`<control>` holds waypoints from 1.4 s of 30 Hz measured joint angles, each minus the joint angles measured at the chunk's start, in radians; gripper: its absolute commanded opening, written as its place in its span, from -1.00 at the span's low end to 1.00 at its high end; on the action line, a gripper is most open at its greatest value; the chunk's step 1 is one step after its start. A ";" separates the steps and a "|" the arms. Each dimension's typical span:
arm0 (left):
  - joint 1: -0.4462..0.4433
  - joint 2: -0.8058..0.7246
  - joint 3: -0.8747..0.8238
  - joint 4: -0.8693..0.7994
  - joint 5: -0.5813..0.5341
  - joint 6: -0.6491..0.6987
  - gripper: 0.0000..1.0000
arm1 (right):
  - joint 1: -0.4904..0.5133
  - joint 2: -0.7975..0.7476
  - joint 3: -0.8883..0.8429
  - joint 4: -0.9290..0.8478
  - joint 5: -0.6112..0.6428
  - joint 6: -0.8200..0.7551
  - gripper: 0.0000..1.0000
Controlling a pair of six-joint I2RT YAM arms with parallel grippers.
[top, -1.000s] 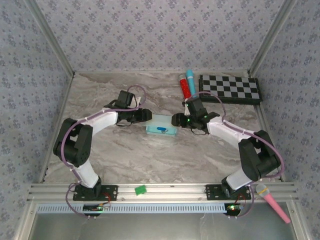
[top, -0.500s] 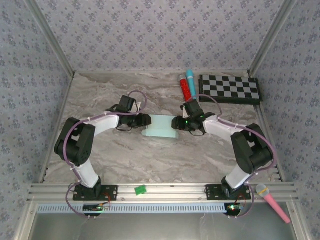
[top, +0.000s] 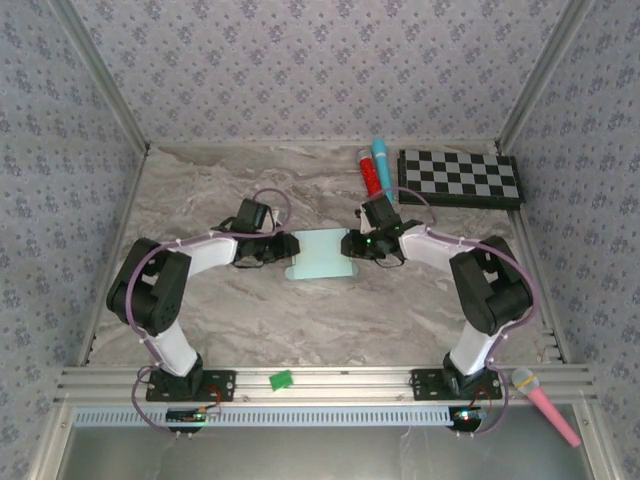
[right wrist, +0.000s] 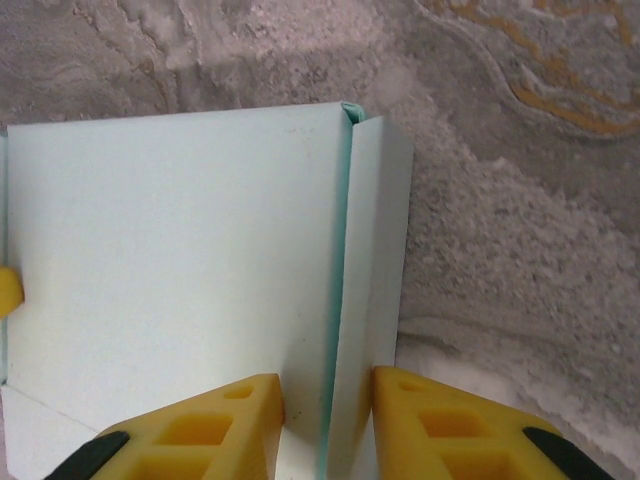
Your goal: Fold the paper box
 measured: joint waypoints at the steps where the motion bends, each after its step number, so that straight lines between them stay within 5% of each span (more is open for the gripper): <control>1: -0.002 -0.006 -0.006 0.002 -0.008 -0.006 -0.44 | 0.000 0.007 0.009 -0.002 0.000 -0.003 -0.42; 20: -0.074 -0.182 -0.185 0.023 -0.124 -0.158 -0.34 | 0.013 0.252 0.366 -0.175 -0.064 -0.230 -0.42; 28: -0.107 -0.241 -0.186 -0.088 -0.155 -0.136 -0.01 | 0.014 0.268 0.418 -0.253 -0.057 -0.260 -0.08; 42: -0.084 -0.256 0.051 -0.330 -0.385 0.135 0.48 | -0.062 -0.085 0.159 -0.212 -0.023 -0.176 0.02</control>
